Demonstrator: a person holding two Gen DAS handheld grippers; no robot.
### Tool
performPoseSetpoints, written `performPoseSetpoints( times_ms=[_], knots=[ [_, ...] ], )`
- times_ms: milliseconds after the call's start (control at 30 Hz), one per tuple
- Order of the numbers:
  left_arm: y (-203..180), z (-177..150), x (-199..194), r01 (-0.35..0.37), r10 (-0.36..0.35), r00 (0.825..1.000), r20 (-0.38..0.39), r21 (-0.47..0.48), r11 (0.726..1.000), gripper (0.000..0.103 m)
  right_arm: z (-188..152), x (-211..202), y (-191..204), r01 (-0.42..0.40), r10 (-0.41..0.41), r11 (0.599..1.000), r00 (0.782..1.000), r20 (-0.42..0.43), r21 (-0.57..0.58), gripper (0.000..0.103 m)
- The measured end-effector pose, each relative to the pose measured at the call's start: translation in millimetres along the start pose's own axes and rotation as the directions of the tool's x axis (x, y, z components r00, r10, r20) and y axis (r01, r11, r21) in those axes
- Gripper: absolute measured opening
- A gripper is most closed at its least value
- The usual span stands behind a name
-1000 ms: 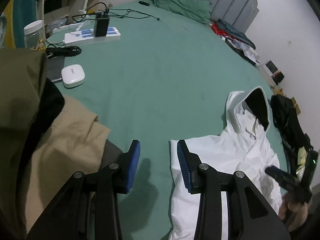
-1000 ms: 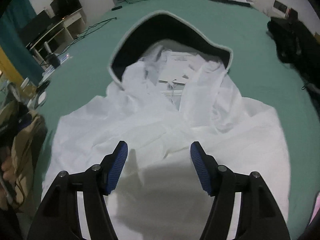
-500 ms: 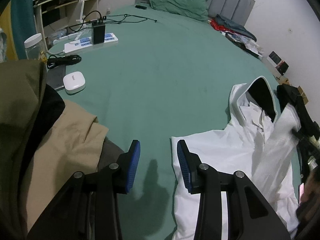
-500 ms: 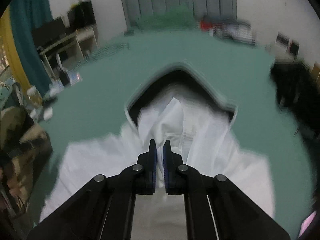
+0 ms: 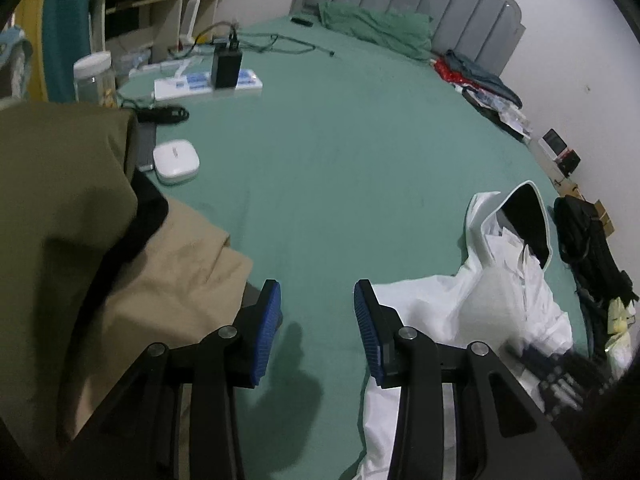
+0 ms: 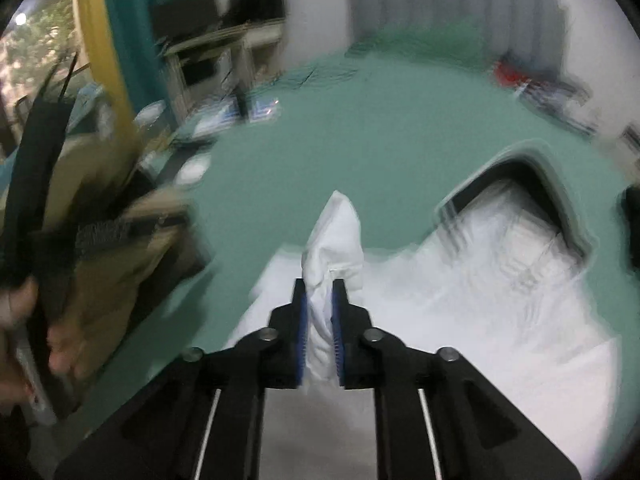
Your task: Fold large clothes
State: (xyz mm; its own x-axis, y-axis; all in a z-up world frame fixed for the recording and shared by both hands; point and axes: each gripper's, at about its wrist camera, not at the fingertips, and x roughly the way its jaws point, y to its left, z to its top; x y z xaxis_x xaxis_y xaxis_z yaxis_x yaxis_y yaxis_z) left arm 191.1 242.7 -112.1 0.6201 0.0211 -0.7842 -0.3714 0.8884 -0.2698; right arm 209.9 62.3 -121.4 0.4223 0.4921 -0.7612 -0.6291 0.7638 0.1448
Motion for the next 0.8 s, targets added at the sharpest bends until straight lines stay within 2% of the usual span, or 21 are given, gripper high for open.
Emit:
performPoseSetpoints(
  times_ms=[33, 100, 133, 267, 400, 467, 567, 667, 800],
  knots=[
    [-0.2, -0.6, 1.7, 0.003, -0.003, 1.000, -0.007, 0.001, 1.000, 0.041, -7.9, 7.0, 2.9, -0.032, 0.033, 0.999, 0.999, -0.028, 0.007, 0.025],
    [-4.0, -2.9, 5.8, 0.018, -0.018, 1.000, -0.022, 0.012, 1.000, 0.041, -27.8, 14.4, 11.1, -0.065, 0.063, 0.998, 0.995, -0.081, -0.019, 0.051],
    [-6.6, -4.3, 7.6, 0.031, -0.031, 0.999, -0.028, 0.015, 0.999, 0.041, -34.3, 11.8, 12.0, -0.067, 0.063, 0.997, 0.994, -0.089, -0.036, 0.053],
    [-24.3, -10.5, 12.9, 0.094, -0.092, 0.995, -0.045, 0.043, 0.995, 0.044, -44.7, -17.0, -14.2, -0.039, 0.035, 0.999, 0.995, -0.090, -0.038, 0.053],
    [-45.1, -24.3, 18.2, 0.122, -0.112, 0.989, -0.094, 0.102, 0.987, 0.047, -40.4, -64.7, -82.2, 0.093, -0.092, 0.996, 0.995, -0.041, 0.011, 0.056],
    [-51.1, -34.2, 22.4, 0.110, -0.095, 0.988, -0.119, 0.130, 0.985, 0.049, -43.5, -88.4, -126.9, 0.184, -0.183, 0.982, 0.983, -0.024, 0.047, 0.058],
    [-53.8, -50.8, 30.9, 0.112, -0.088, 0.984, -0.154, 0.160, 0.981, 0.053, -52.8, -107.4, -194.1, 0.329, -0.327, 0.938, 0.944, -0.039, 0.113, 0.059],
    [-54.7, -62.8, 39.6, 0.106, -0.070, 0.978, -0.198, 0.176, 0.979, 0.053, -67.1, -106.1, -251.4, 0.373, -0.364, 0.909, 0.928, -0.082, 0.184, 0.059],
    [-57.9, -68.2, 50.1, 0.090, -0.045, 0.976, -0.214, 0.204, 0.975, 0.053, -87.2, -90.3, -288.6, 0.391, -0.373, 0.900, 0.920, -0.122, 0.193, 0.059]
  ],
)
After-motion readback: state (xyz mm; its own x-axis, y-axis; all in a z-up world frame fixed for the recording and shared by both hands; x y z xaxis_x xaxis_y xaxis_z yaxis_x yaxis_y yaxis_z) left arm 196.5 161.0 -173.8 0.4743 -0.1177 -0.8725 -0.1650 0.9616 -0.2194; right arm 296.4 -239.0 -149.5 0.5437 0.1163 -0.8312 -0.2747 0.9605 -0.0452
